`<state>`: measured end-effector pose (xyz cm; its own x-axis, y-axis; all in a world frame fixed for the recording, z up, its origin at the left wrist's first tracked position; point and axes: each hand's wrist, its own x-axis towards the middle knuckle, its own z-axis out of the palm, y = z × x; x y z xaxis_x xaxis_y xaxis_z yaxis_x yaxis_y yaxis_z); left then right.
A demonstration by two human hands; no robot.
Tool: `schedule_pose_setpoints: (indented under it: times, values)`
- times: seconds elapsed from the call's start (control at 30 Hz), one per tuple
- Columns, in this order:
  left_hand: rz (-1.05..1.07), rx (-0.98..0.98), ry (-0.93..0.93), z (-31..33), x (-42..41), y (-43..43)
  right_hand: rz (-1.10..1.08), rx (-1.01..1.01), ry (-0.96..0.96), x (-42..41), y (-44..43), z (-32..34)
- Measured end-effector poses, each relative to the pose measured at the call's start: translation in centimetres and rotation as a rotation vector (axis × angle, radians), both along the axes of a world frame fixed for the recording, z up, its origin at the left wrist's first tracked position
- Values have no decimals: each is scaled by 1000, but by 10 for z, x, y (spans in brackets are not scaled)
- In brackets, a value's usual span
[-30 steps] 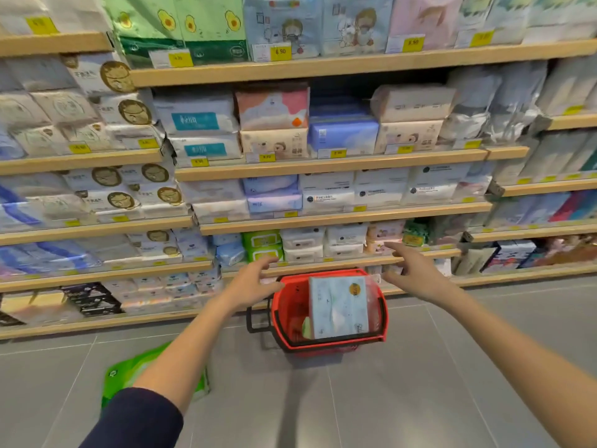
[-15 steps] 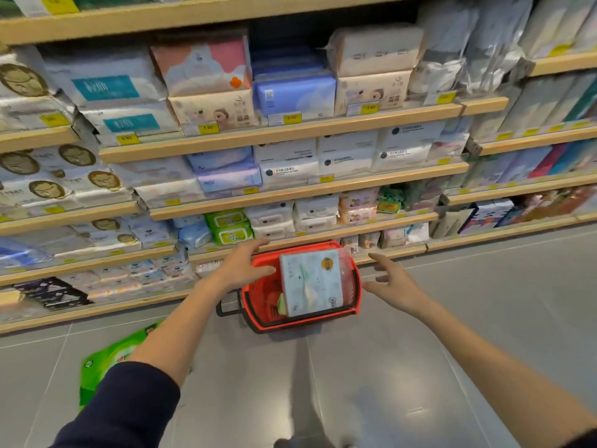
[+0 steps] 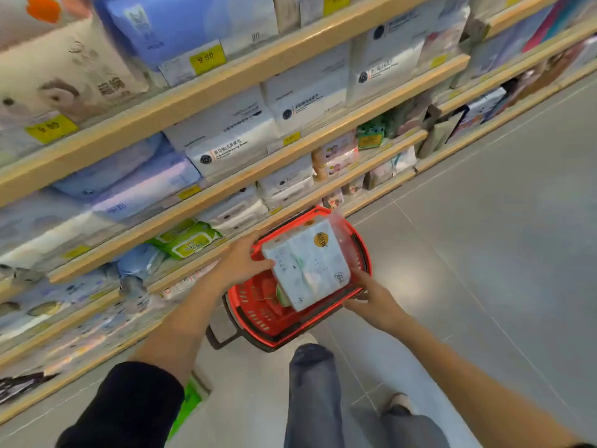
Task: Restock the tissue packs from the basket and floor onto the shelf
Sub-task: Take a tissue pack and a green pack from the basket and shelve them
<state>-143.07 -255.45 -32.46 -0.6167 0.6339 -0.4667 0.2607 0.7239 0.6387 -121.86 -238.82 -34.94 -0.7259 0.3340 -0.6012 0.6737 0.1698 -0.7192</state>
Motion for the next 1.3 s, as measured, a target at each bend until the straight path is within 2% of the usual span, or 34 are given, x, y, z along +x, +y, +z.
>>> schedule_pose_setpoints:
  times: [0.27,0.4,0.5,0.7,0.73,0.9,0.97,1.1,1.2,1.3]
  values:
    - [-209,-90,-119,-114,-83,26,-240,-99,-130,-53,-23,-96]
    - [-297,-127,-114,-190,-105,40,-329,-144,-109,-64,-26,-151]
    - [-307,-163,-118,-243,-121,52,-275,-74,-63,-72,-21,-195]
    - [-296,-258,-162,-322,-143,65,-200,27,-104,-70,-3,-277]
    - [-308,-281,-146,-331,-143,65,-202,24,-106,-68,-1,-285]
    - [-357,-477,171,-344,-129,65,-213,11,-105,-57,2,-305]
    - [-330,-503,154,-345,-122,67,-204,8,-108,-53,3,-307]
    - [-211,-423,-29,-343,-110,61,-203,-3,-99,-49,6,-307]
    - [-294,-351,9,-338,-103,57,-180,7,-104,-50,9,-303]
    - [-229,-291,-22,-330,-98,60,-174,12,-92,-52,11,-301]
